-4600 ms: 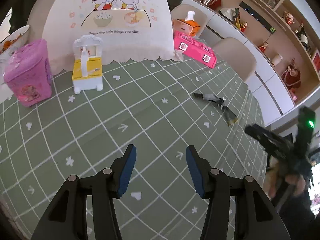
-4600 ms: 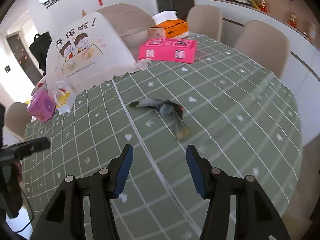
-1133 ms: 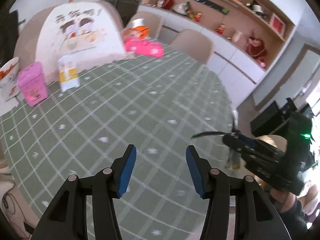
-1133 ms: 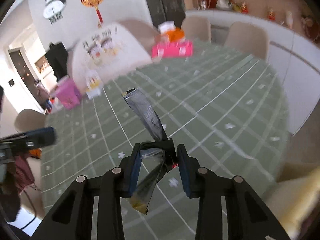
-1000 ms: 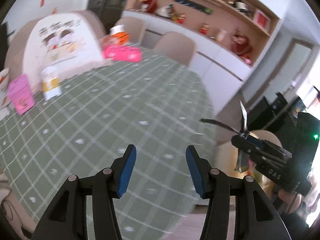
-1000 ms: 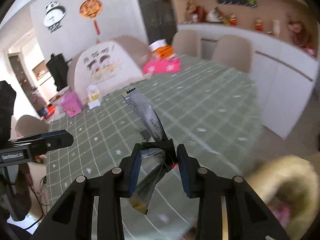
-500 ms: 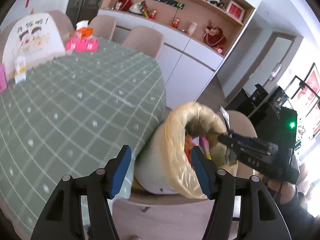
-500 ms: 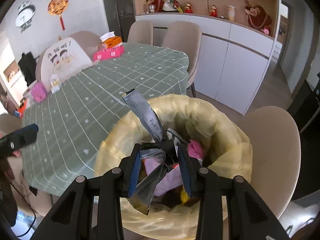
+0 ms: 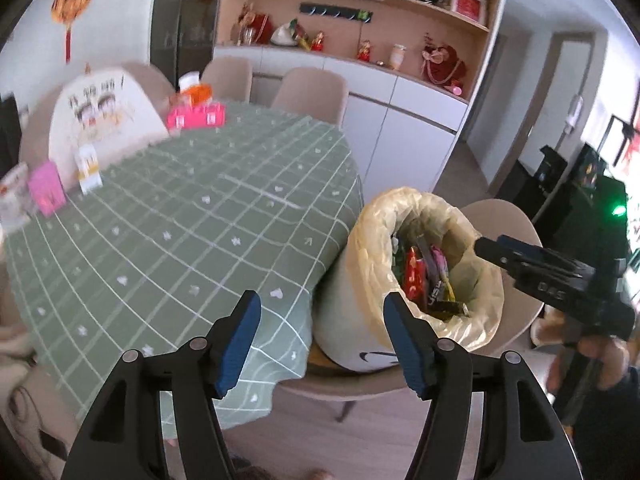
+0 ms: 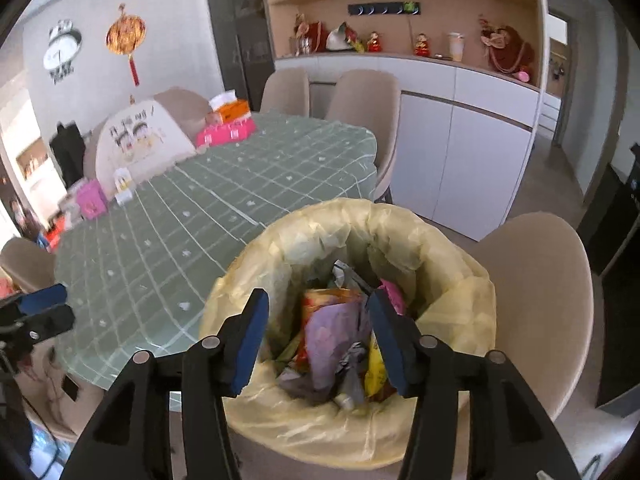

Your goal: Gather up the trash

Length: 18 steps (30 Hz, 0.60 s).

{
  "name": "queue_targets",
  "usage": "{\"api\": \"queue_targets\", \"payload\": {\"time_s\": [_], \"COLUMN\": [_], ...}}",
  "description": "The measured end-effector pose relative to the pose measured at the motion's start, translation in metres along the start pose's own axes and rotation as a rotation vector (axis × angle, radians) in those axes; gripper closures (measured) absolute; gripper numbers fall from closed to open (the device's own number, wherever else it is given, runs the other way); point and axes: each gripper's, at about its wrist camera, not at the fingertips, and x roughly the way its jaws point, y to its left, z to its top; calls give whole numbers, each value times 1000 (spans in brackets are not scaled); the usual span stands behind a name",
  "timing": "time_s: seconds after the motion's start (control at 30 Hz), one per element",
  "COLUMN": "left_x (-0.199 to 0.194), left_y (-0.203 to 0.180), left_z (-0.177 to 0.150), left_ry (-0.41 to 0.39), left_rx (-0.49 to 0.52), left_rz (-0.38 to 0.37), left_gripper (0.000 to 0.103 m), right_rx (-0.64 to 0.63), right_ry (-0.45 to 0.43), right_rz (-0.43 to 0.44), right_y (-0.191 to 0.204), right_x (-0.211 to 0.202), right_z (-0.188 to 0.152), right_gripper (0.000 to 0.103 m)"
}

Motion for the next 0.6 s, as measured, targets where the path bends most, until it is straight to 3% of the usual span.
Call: {"api": "queue_targets", "payload": {"time_s": [0.27,0.6], "left_x": [-47,-68], "left_y": [-48,-61], "left_z": [-22,-43], "left_ry": [-80,-51], "left_rx": [118,141], "left_rz": [141,21], "left_gripper": [39,39], "right_rx": [45,103], "right_ry": [-91,-164], "right_rz": [-27,-157], "right_y": [24,44], "right_x": [-88,-148], "right_z": [-39,-78], "right_gripper": [51,51]}}
